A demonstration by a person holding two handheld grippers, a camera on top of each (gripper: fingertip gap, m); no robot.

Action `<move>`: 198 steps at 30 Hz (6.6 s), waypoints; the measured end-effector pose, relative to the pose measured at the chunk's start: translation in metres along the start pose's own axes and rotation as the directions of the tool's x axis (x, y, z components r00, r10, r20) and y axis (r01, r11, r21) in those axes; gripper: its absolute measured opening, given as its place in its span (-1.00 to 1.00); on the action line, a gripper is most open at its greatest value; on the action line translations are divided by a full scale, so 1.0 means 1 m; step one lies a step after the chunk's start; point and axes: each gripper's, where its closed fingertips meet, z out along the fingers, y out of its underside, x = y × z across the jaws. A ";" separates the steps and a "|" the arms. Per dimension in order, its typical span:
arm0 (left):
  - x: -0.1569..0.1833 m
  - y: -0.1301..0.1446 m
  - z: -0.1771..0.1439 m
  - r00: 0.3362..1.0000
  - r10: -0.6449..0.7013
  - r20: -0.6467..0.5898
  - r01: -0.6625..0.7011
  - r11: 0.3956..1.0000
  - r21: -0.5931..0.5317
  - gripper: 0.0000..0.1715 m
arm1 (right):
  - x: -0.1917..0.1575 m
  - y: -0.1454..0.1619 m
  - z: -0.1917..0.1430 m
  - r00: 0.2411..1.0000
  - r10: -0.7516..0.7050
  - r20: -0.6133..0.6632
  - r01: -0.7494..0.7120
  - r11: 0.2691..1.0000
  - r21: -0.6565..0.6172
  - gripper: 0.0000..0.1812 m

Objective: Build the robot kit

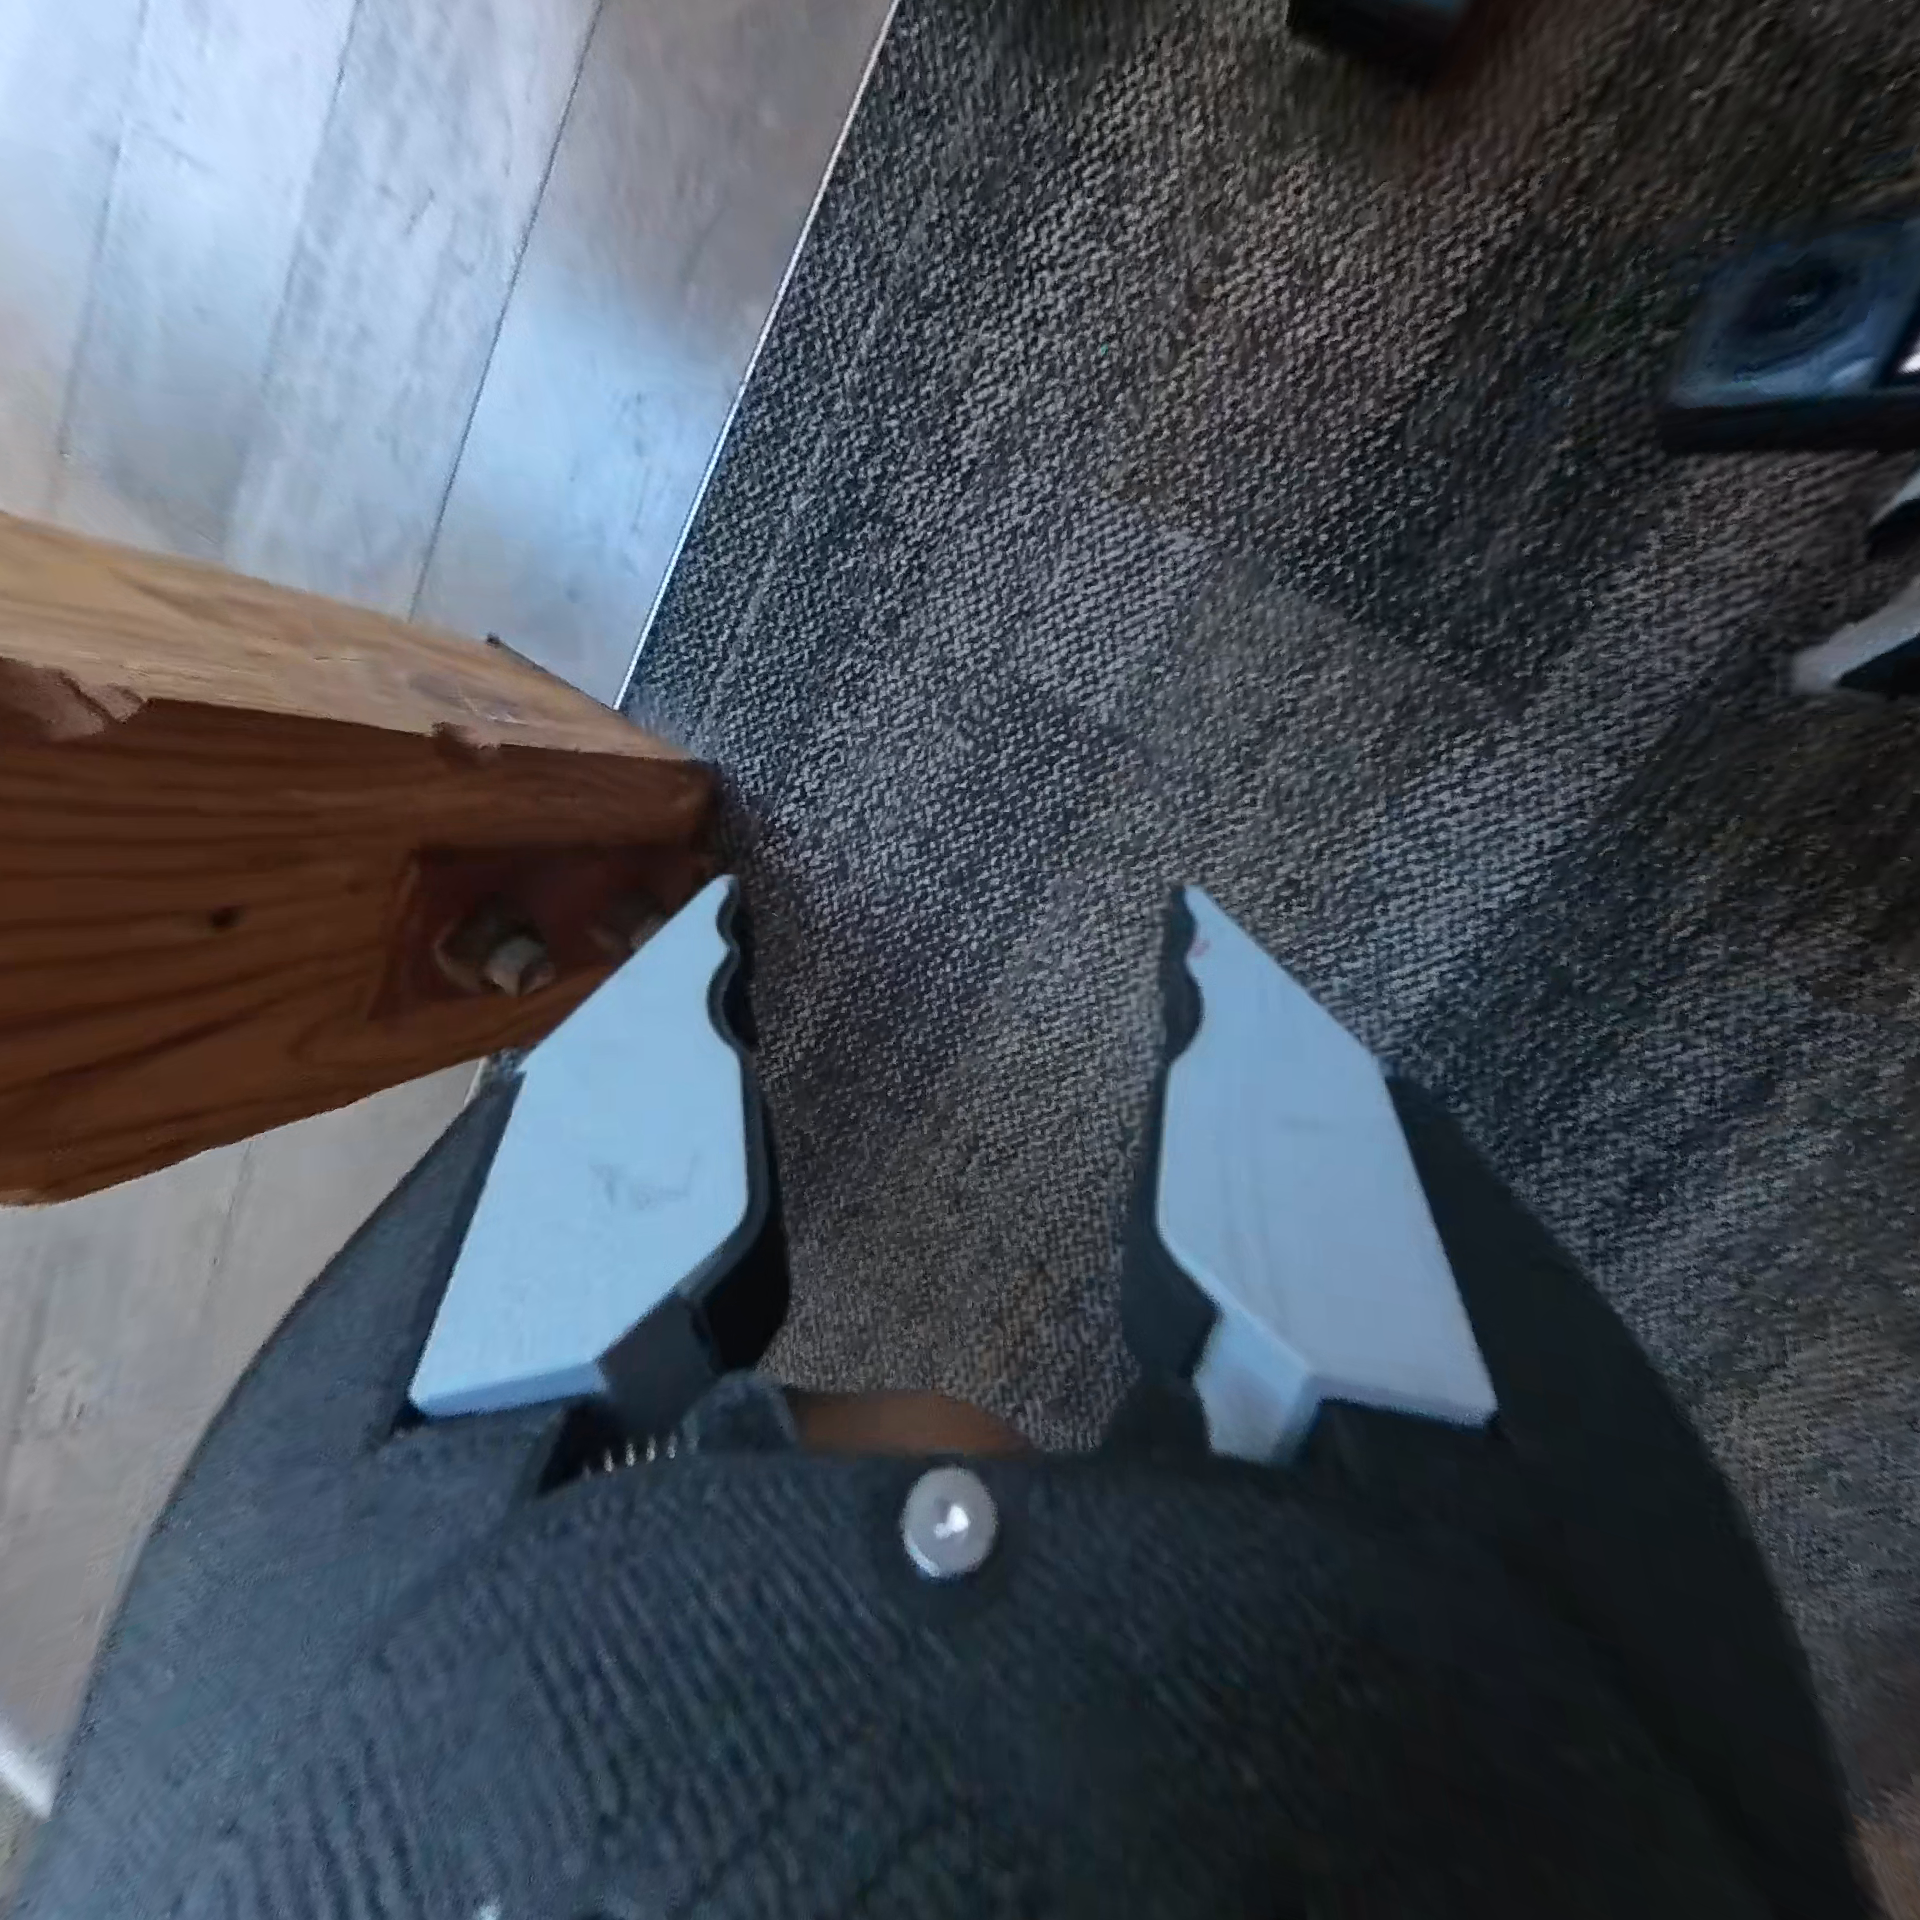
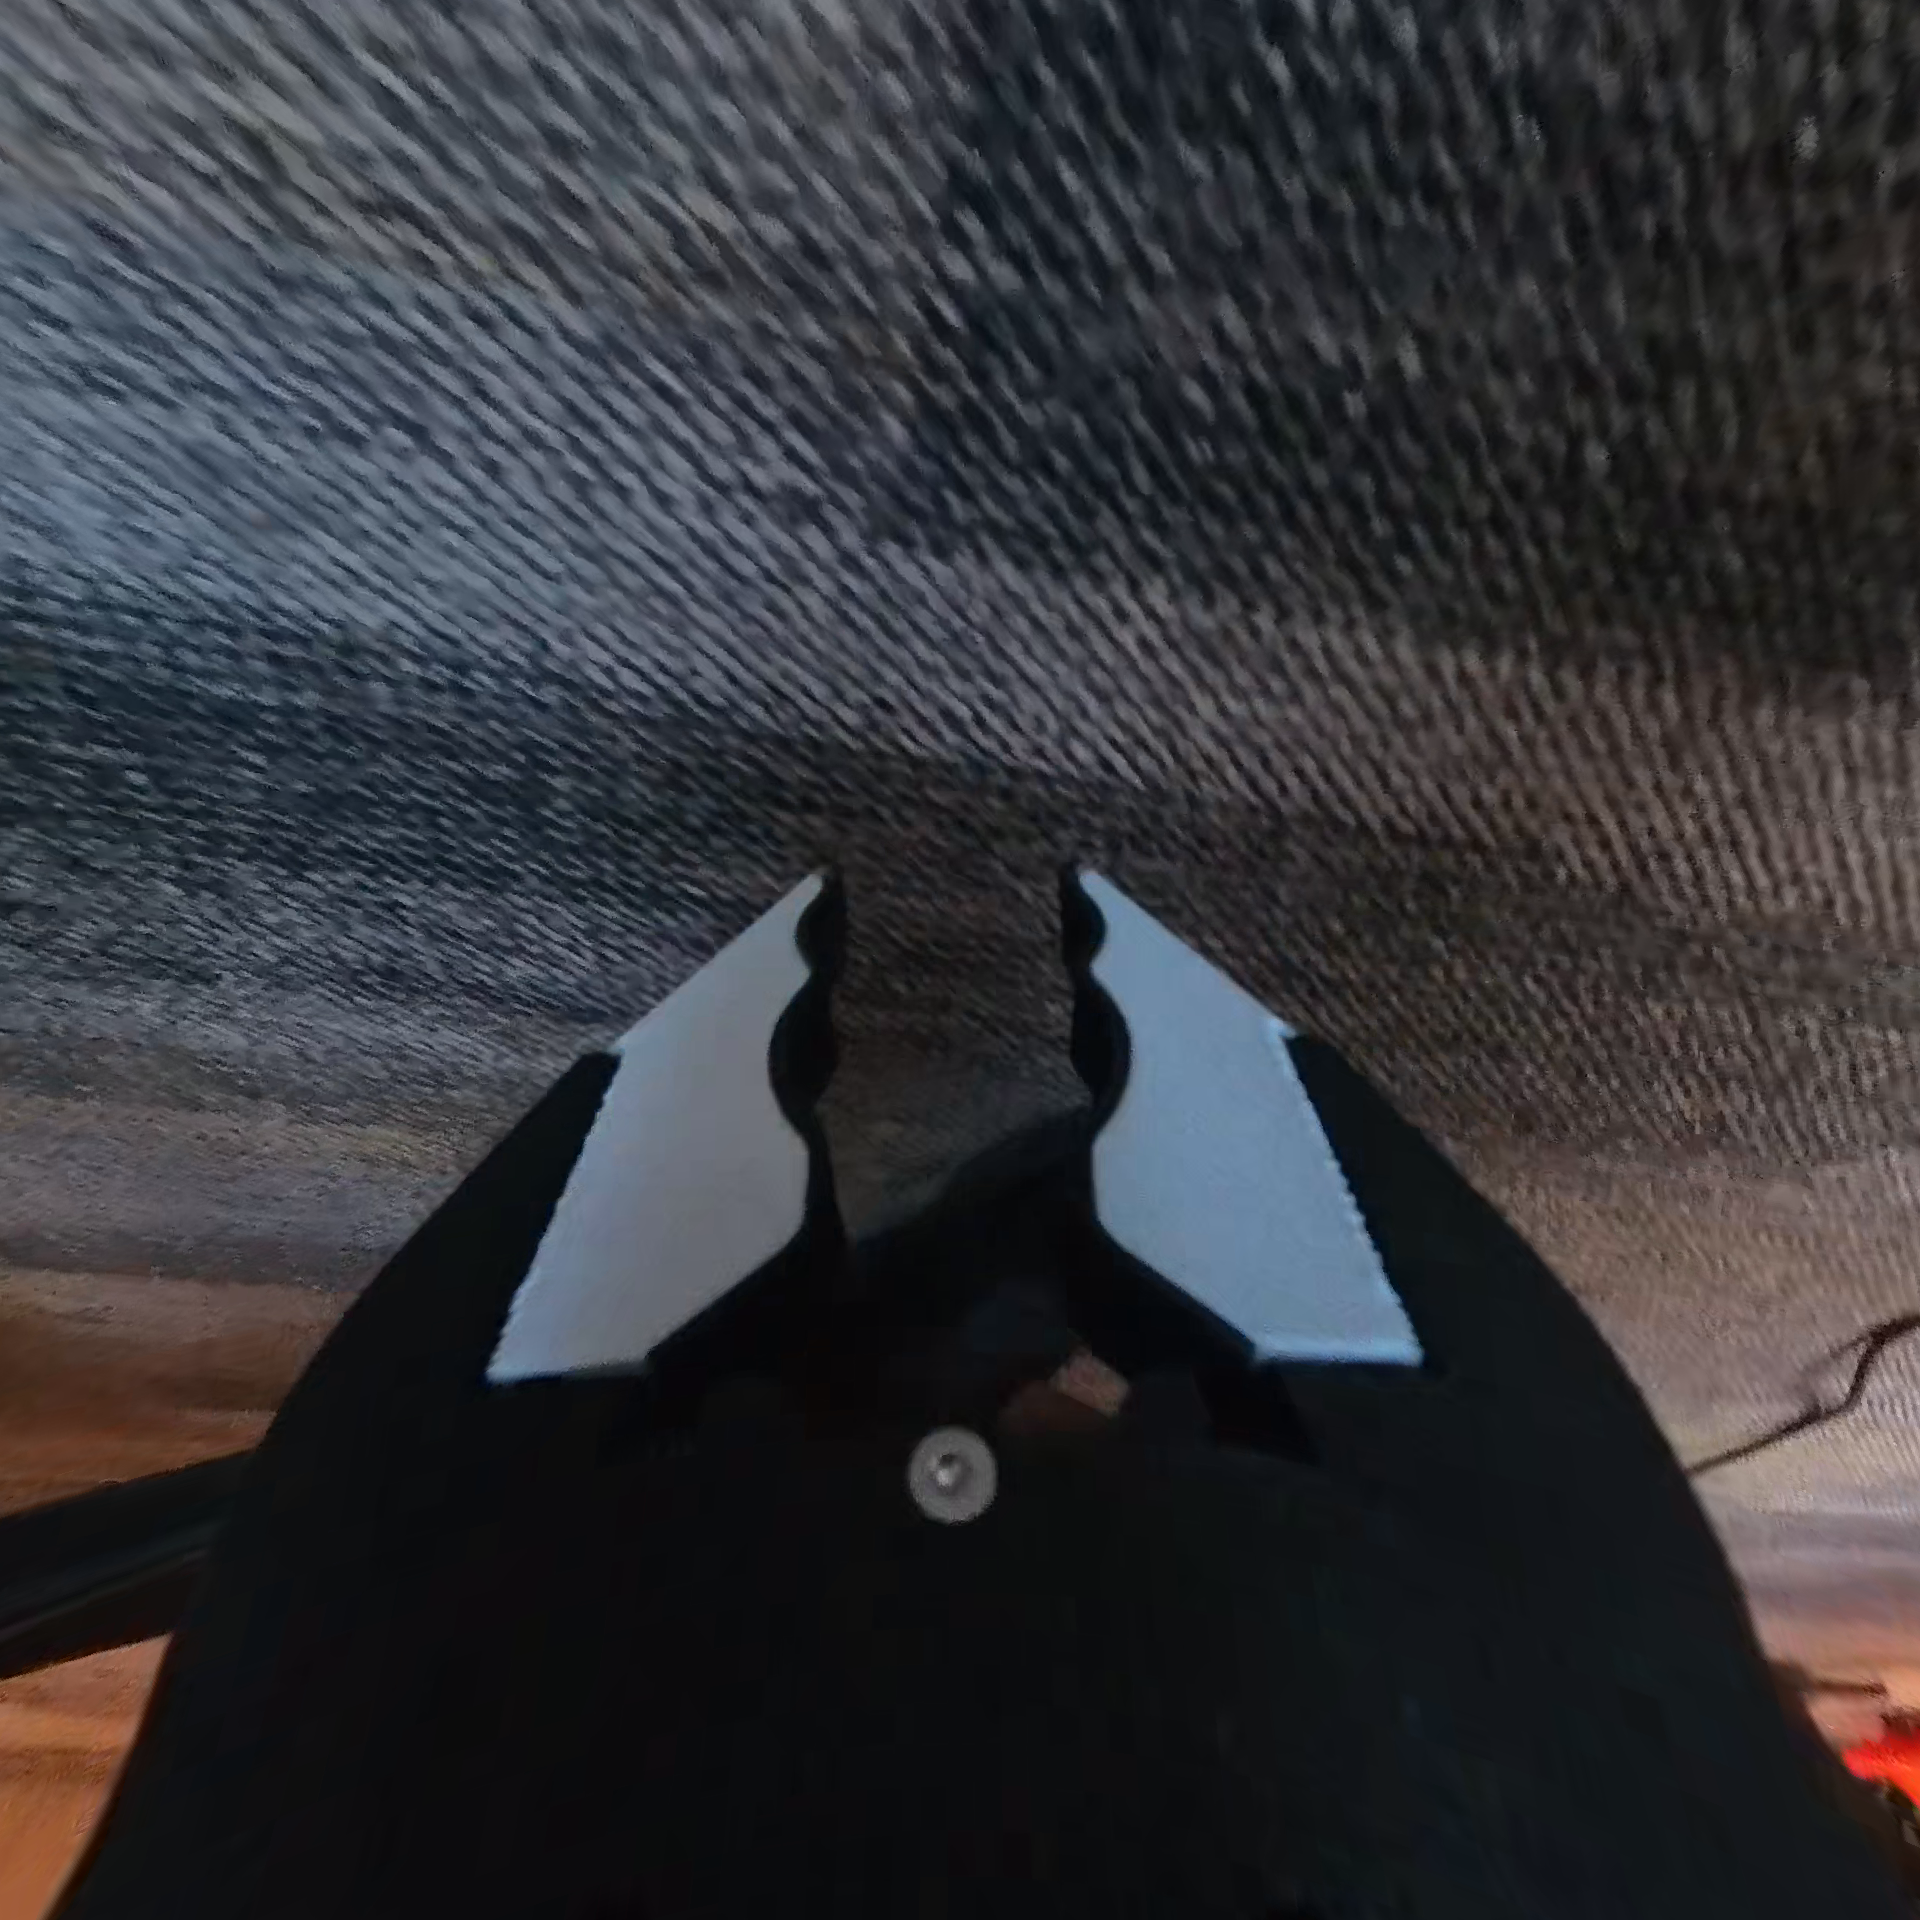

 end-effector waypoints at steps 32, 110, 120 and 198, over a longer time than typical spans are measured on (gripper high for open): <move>0.142 0.045 -0.101 0.990 0.010 -0.143 -0.024 0.995 -0.096 0.20 | 0.070 0.140 0.050 0.995 0.072 -0.063 -0.080 0.988 -0.130 0.26; 0.171 0.029 0.238 0.863 0.274 -0.425 -0.101 0.917 0.385 -0.23 | 0.509 0.158 0.132 0.550 0.811 0.202 -0.832 0.508 0.224 -0.28; 0.170 0.021 0.213 0.877 0.248 -0.412 -0.068 0.912 0.405 -0.25 | 0.500 0.160 0.118 0.609 0.792 0.047 -0.766 0.572 0.293 -0.55; 0.573 -0.228 -0.527 -0.044 0.552 0.832 -0.175 -0.825 0.538 -0.52 | 0.068 0.542 -0.546 0.999 0.001 -0.052 0.038 0.676 0.736 -0.54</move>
